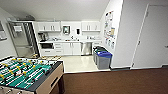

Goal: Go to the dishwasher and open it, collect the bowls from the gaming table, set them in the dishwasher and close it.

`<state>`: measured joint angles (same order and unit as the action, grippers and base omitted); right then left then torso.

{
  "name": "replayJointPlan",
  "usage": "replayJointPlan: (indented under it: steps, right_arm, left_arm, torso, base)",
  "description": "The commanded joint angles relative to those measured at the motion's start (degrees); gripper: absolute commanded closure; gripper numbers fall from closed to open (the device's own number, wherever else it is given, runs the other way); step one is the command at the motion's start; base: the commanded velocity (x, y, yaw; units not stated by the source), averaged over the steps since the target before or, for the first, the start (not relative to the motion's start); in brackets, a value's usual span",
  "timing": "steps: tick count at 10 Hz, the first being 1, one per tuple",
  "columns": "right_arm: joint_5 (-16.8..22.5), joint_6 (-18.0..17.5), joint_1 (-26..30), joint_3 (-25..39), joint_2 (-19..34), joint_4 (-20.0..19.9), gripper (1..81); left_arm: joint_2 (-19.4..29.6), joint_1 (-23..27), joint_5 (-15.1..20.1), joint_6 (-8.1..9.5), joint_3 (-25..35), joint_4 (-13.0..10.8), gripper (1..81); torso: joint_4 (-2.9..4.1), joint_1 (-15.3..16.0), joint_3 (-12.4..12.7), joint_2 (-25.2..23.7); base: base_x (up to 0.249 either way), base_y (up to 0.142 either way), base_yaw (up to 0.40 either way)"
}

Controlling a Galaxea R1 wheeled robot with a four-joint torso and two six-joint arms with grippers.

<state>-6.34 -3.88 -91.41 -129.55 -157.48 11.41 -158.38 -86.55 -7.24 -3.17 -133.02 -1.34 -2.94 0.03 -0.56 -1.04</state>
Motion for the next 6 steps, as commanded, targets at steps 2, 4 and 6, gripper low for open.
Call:
replayJointPlan:
  steps: [2, 4, 6]
  right_arm:
    - [2.47, 0.27, 2.49, 0.80, 0.65, 0.89, 1.0]
    - [2.47, 0.27, 2.41, 0.80, 0.56, 0.89, 1.0]
    - [2.47, 0.27, 2.41, 0.72, 0.47, 0.89, 1.0]
  left_arm:
    - [1.13, 2.93, 2.58, -0.35, 0.75, -0.77, 1.0]
    - [1.13, 2.92, 2.58, -0.35, 0.66, -0.77, 1.0]
    - [1.13, 2.92, 2.50, -0.35, 0.75, -0.77, 1.0]
  torso:
    - [0.00, 0.00, 0.00, 0.00]
    - [0.00, -0.02, 0.00, 0.00]
    - [0.00, -0.02, 0.00, -0.02]
  base:
    - [0.115, 0.000, 0.000]
    - [0.120, 0.000, 0.000]
    - [0.133, 0.000, 0.000]
